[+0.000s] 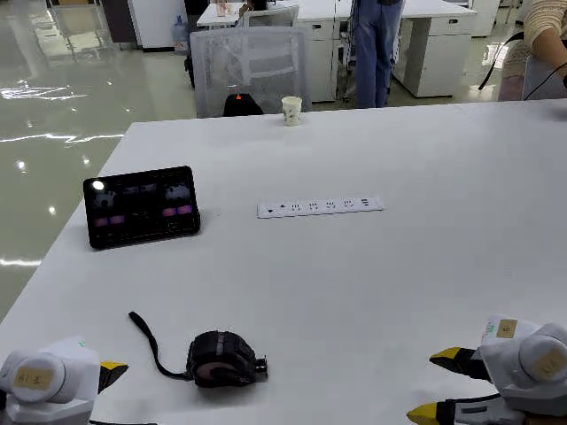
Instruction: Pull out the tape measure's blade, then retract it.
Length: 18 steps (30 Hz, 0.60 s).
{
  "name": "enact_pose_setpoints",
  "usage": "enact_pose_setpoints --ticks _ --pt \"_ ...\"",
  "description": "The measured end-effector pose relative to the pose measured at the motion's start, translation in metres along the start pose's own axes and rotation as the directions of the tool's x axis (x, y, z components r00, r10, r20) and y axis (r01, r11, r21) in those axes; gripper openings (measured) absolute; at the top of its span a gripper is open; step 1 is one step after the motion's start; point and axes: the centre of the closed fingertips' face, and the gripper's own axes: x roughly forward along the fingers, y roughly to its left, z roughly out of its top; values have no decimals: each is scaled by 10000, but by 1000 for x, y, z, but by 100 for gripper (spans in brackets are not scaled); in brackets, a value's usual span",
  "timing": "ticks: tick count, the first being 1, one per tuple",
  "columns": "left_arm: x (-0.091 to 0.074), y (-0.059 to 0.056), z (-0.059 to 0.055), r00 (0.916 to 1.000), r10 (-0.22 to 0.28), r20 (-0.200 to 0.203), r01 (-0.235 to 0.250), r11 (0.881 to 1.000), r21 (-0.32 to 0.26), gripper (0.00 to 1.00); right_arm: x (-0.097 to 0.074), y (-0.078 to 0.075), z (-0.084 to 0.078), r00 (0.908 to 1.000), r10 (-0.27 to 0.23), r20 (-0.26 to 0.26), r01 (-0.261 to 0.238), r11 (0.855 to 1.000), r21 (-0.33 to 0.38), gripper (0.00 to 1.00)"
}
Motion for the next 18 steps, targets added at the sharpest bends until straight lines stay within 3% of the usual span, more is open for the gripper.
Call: enact_pose_setpoints --ticks 9,18 --pt "-29 13 -1 9997 179 150 -179 9998 8 99 -30 -12 -9 9996 -283 85 283 9996 84 66" --pt "-48 14 -3 9999 152 -6 -152 9997 167 99 -48 -22 -34 9990 -436 -122 440 9984 364 84"
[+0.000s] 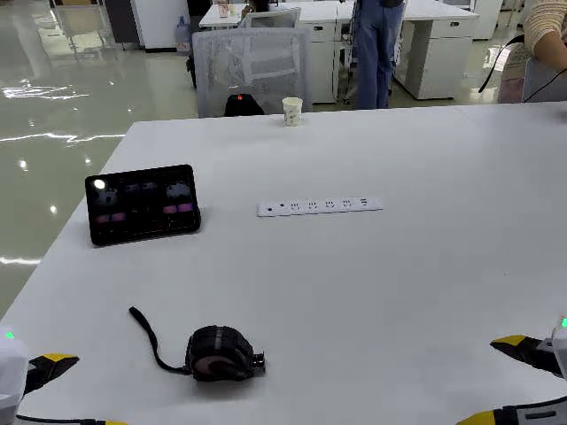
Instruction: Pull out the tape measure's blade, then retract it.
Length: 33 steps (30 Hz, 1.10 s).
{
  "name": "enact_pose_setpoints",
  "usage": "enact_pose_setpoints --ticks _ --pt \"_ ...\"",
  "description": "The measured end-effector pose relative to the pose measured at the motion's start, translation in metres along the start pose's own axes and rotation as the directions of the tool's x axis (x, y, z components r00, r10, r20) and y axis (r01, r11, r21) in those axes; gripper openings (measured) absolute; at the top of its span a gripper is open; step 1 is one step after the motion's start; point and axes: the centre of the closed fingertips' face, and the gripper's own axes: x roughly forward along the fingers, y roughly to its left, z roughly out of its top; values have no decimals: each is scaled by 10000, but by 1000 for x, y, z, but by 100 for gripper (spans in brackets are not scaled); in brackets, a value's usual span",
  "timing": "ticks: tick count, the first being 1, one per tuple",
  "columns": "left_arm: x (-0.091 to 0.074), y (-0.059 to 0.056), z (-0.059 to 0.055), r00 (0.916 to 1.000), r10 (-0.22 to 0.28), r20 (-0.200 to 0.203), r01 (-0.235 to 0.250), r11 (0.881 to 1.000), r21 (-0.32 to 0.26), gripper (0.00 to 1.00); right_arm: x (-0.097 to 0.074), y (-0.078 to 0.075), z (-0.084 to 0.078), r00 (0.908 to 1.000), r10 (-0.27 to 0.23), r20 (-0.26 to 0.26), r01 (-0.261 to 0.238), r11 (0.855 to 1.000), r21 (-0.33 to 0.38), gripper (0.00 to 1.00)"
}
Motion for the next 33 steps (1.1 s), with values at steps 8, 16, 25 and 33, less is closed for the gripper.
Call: enact_pose_setpoints --ticks 8,16,25,33 --pt "-5 2 -3 10000 -19 -94 18 9999 -119 99 -16 4 -4 10000 13 31 -13 10000 71 99" --pt "-8 3 -6 9999 21 -126 -23 9998 -217 99 -27 -1 -17 9998 -190 -87 191 9996 191 99" --pt "-8 5 -10 9993 -19 -371 12 9998 -185 99 -27 1 -23 9998 -187 -119 190 9994 294 99" --pt "-9 7 -10 9994 17 -359 -23 9999 -171 99 -27 2 -20 9999 -138 -19 138 9996 266 99"
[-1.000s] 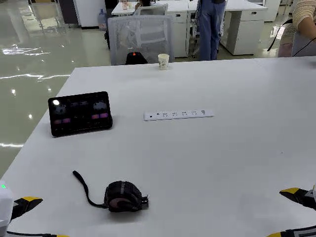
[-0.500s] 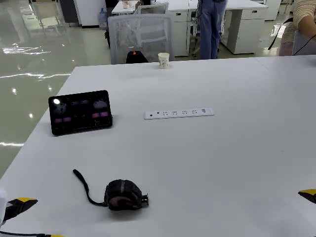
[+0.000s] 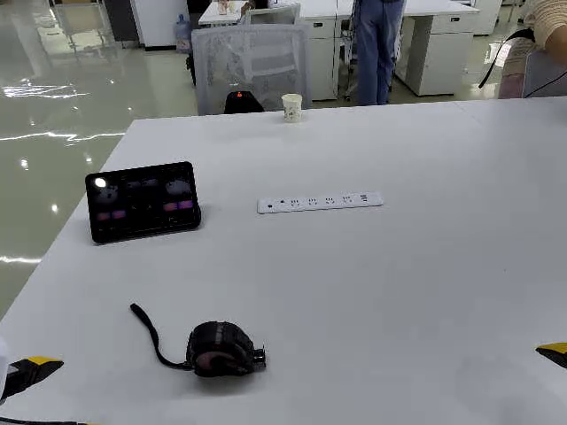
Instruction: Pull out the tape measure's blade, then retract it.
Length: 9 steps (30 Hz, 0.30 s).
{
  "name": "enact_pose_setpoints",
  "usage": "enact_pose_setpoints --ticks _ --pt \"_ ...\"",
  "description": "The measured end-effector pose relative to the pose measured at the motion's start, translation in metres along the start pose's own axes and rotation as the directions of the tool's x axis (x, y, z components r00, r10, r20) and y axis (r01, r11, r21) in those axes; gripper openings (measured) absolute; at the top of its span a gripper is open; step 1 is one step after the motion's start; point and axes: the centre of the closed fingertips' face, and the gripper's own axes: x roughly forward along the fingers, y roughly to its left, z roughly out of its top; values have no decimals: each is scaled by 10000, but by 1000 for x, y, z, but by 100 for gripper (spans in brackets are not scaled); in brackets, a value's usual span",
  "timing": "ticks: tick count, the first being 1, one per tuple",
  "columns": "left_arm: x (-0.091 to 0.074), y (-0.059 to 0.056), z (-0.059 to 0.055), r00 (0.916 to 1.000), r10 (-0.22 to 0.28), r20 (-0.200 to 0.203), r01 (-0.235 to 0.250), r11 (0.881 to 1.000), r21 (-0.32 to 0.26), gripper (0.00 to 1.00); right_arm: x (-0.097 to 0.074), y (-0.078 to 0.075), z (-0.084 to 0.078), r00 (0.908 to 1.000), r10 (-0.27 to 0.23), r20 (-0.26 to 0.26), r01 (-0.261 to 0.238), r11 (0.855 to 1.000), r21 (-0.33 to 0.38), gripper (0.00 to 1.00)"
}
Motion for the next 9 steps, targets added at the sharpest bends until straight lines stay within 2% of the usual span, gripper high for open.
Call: enact_pose_setpoints --ticks 9 --pt "-1 0 0 10000 -2 8 2 10000 19 99 0 -2 1 10000 -7 -13 7 10000 -18 99"
